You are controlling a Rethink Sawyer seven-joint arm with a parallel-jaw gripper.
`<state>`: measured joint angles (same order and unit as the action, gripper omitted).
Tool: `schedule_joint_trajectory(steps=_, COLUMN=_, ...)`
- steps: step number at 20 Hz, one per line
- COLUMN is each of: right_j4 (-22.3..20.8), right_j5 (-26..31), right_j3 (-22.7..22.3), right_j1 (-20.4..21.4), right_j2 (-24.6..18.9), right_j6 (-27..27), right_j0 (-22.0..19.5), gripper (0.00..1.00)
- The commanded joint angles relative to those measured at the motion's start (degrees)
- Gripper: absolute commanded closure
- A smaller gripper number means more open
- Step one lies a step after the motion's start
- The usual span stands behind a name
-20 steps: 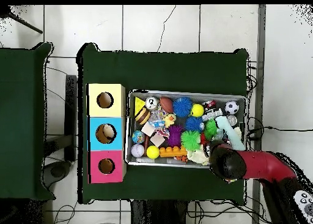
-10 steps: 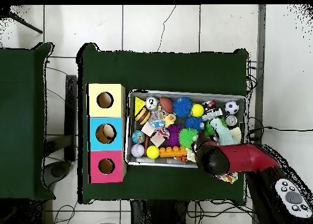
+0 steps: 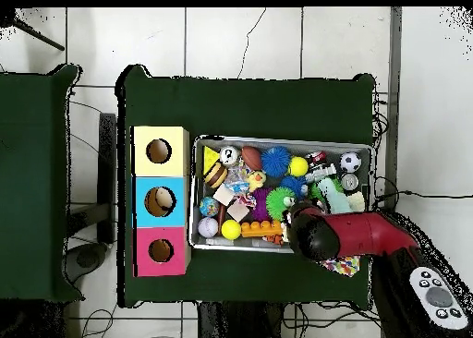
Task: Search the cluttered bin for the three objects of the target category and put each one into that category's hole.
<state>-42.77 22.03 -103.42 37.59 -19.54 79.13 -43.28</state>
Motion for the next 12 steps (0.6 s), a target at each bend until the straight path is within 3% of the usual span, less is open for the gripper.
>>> schedule_joint_trajectory(steps=1, right_j4=5.8, right_j5=7.5, right_j3=-2.2, right_j1=5.7, right_j2=-3.8, right_j6=1.4, right_j0=1.6, gripper=0.00)
schedule_joint_trajectory(steps=8, right_j4=4.9, right_j5=7.2, right_j3=-3.3, right_j1=5.8, right_j2=-2.7, right_j6=-1.7, right_j0=1.3, gripper=0.00)
schedule_joint_trajectory(steps=12, right_j4=4.5, right_j5=5.1, right_j3=-8.4, right_j1=7.9, right_j2=-3.9, right_j6=-3.6, right_j0=-2.2, gripper=0.00)
